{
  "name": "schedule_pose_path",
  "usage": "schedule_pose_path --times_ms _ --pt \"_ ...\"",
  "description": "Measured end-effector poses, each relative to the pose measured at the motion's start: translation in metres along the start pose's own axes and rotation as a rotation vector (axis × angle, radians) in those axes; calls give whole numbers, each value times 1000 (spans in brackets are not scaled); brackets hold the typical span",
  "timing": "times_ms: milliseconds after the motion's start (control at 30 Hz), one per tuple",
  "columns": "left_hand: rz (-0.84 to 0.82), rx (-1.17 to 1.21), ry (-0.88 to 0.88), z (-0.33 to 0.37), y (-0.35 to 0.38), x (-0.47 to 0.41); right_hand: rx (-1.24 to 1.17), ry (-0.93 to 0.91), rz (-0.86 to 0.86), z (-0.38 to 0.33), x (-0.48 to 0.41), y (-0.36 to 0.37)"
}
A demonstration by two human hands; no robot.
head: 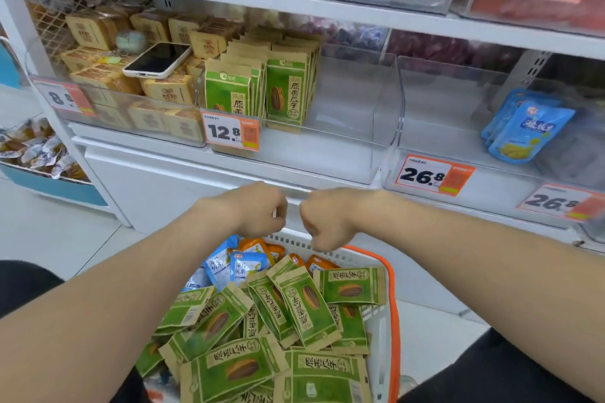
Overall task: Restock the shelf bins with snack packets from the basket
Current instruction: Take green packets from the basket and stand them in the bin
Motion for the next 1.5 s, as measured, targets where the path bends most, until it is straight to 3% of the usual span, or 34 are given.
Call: schedule_pose_path --times_ms 167,500,667,800,1000,1200,1300,1400,1500 --pt "-219 -50 47 23 44 7 126 55 -262 10 18 77" --pt "-217 -85 107 54 46 2 72 65 -507 15 41 166" --pt "-232 -105 124 63 49 -2 -28 218 -317 14 38 176" --pt "-252 -86 103 65 48 -2 -246 395 -196 10 37 173" --pt "-263 -129 40 52 55 -10 -461 456 -200 10 28 157" --pt "-359 -199 -180 39 47 6 -1077 457 24 9 28 102" --pt "-412 24 -314 33 38 26 -1314 389 179 -2 29 75" --pt "-271 345 -427 18 29 25 -1480 388 379 -9 25 63" --pt "115 482 -379 11 -2 17 -1542 469 688 -7 28 47"
Point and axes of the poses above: each hand's wrist, its own x-axis away from the middle knuckle, its own y-axis out of the palm, z = x × y, the point moved 8 cm from there along -x, towards the middle knuckle, and after that the axes turned 4 degrees about z, right-handed, at the moved point
